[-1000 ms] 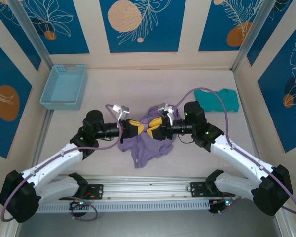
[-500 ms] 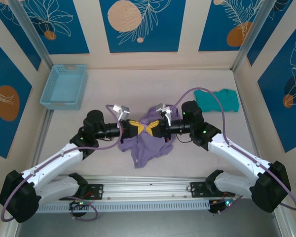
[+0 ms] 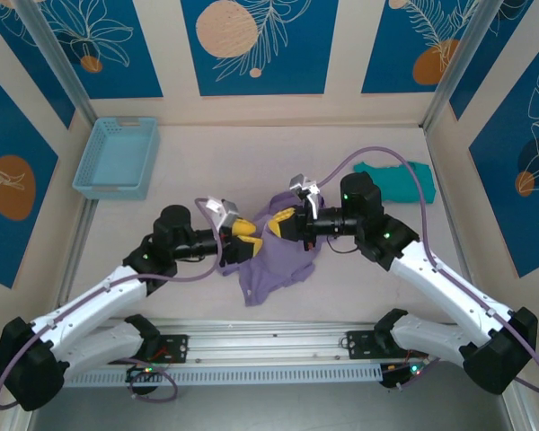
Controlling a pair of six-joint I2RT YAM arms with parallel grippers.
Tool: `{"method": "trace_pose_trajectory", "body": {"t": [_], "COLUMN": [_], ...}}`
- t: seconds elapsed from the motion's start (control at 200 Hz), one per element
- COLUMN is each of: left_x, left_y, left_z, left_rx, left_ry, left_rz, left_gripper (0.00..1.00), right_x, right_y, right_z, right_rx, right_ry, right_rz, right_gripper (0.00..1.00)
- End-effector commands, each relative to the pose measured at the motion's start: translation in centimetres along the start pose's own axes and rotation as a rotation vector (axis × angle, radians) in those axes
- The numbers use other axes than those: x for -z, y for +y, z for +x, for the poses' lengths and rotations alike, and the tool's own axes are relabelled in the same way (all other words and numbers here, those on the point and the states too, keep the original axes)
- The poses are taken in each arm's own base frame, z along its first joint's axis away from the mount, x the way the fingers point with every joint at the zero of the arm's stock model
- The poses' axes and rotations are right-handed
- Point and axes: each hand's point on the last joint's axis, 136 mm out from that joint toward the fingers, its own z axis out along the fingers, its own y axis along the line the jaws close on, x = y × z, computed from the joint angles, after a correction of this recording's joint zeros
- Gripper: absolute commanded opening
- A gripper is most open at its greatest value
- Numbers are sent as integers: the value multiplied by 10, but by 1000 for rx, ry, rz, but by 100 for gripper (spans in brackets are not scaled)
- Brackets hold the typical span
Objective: Fold the inside-out t-shirt
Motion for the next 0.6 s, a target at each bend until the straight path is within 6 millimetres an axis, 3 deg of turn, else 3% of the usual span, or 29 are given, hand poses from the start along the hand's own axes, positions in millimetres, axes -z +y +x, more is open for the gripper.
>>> {"method": "trace_pose_trajectory", "body": {"t": [0.0,0.07,0.13,0.26,0.3,0.44,0.595], "left_x": [-7,-12,-17,-19,-17,-3,7], "left_y": [7,8,8,28,38,66,87], "left_z": [6,5,5,13,16,28,42], "left_rx": [-58,-60,-61,-45,-40,-39,-37], "left_ry": [33,40,48,92,111,168,247], "left_rz": [-48,-43,-31,-134,-194,-375,-507], "left_gripper": [52,52,45,7,1,0,0], "right_x": [2,1,1,7,10,20,4], "right_y": [3,4,4,-2,-5,-20,-31], "right_z": [0,0,0,5,8,16,27], "right_rx": [-46,-58,-65,-42,-38,-13,7], "right_ry": [39,66,90,177,211,303,387], "right_rz": [15,21,46,149,189,333,417], "right_gripper": [0,0,0,0,0,0,0]}}
